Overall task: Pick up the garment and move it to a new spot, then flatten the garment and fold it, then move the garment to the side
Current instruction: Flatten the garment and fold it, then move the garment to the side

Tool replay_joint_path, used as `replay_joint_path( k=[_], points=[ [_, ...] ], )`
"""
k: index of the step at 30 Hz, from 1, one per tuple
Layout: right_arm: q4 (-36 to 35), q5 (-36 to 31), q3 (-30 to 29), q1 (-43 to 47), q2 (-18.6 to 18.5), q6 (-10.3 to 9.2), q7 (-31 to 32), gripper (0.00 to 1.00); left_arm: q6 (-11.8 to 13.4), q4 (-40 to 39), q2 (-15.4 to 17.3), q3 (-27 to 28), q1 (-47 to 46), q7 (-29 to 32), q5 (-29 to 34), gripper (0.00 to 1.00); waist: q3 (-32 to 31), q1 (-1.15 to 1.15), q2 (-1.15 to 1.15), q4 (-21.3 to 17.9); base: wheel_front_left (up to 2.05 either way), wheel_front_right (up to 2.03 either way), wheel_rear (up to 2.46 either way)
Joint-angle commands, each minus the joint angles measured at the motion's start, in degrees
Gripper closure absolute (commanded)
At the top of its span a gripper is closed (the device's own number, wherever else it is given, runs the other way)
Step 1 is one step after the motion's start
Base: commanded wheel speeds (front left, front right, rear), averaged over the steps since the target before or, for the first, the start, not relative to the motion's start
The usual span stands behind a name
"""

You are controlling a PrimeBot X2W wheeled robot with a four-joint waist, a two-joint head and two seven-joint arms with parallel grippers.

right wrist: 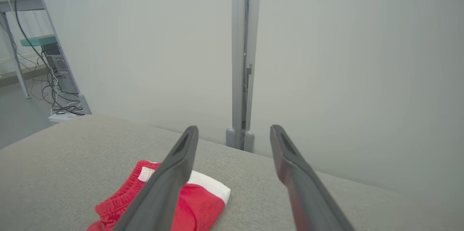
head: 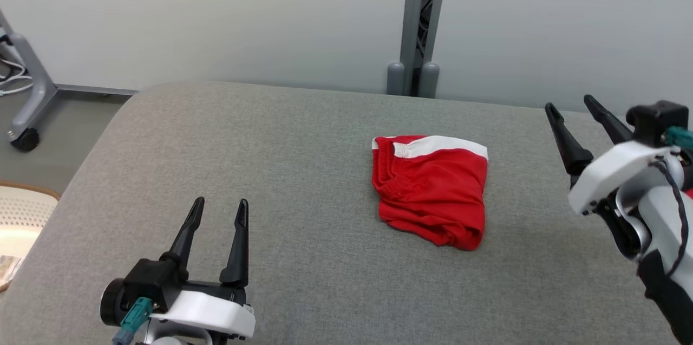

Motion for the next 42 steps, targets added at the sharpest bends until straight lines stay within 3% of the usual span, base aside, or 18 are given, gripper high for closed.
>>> replay_joint_path(
  k=[1, 4, 10, 18, 23, 27, 30, 35, 42],
  points=[
    [-3.09, -4.33, -5.52, 4.66, 0.39, -0.02, -0.17, 0.0, 0.12, -0.32, 0.24, 0.69, 0.2, -0.08, 0.11, 0.0, -0.06, 0.0, 0.0, -1.34, 0.0, 0.0, 0.0],
    [-8.27, -10.97, -15.44, 12.8, 2.95, -0.01, -0.18, 0.0, -0.28, -0.19, 0.23, 1.1, 0.69, -0.08, 0.34, 0.0, -0.18, 0.0, 0.0, -2.04, 0.0, 0.0, 0.0],
    [-13.03, -18.41, -25.64, 22.48, 7.97, -0.01, -0.19, 0.0, -0.65, 0.63, 0.23, 1.04, 1.5, -0.08, 0.65, 0.0, -0.52, 0.0, 0.0, -2.66, 0.0, 0.0, 0.0],
    [-14.24, -22.3, -28.8, 26.19, 11.6, -0.02, -0.19, 0.0, -1.07, 1.17, 0.23, 0.68, 2.54, -0.08, 1.02, 0.0, -0.79, 0.0, 0.0, -2.8, 0.0, 0.0, 0.0],
    [-12.79, -20.78, -28.12, 25.49, 12.05, -0.02, -0.19, 0.0, -1.15, 1.13, 0.22, 0.09, 2.31, -0.08, 1.2, 0.0, -0.43, 0.0, 0.0, -2.1, 0.0, 0.0, 0.0],
    [-8.81, -15.2, -24.37, 23.02, 12.05, -0.02, 1.05, 0.0, -1.53, 1.56, 0.23, -0.81, 1.98, -0.08, 1.51, 0.0, 0.61, 0.0, 0.0, -1.03, 0.0, 0.0, 0.0],
    [-7.28, -6.19, -22.57, 20.65, 11.91, -0.02, 4.35, 0.0, -1.88, 2.01, 0.27, -1.27, 1.76, -0.08, 1.91, 0.0, 1.63, 0.0, 0.0, 0.1, 0.0, 0.0, 0.0],
    [-5.72, 8.31, -20.72, 16.68, 10.14, -0.01, 12.26, 0.0, -2.54, 2.44, 0.23, -1.85, 0.92, -0.08, 2.78, 0.0, 4.27, 0.0, 0.0, 2.38, 0.0, 0.0, 0.0],
    [-1.7, 22.91, -20.49, 11.43, 7.48, -0.01, 23.61, 0.0, -3.27, 2.66, 0.22, -1.91, -0.68, -0.08, 3.68, 0.0, 8.37, 0.0, 0.0, 5.34, 0.0, 0.0, 0.0]
  ],
)
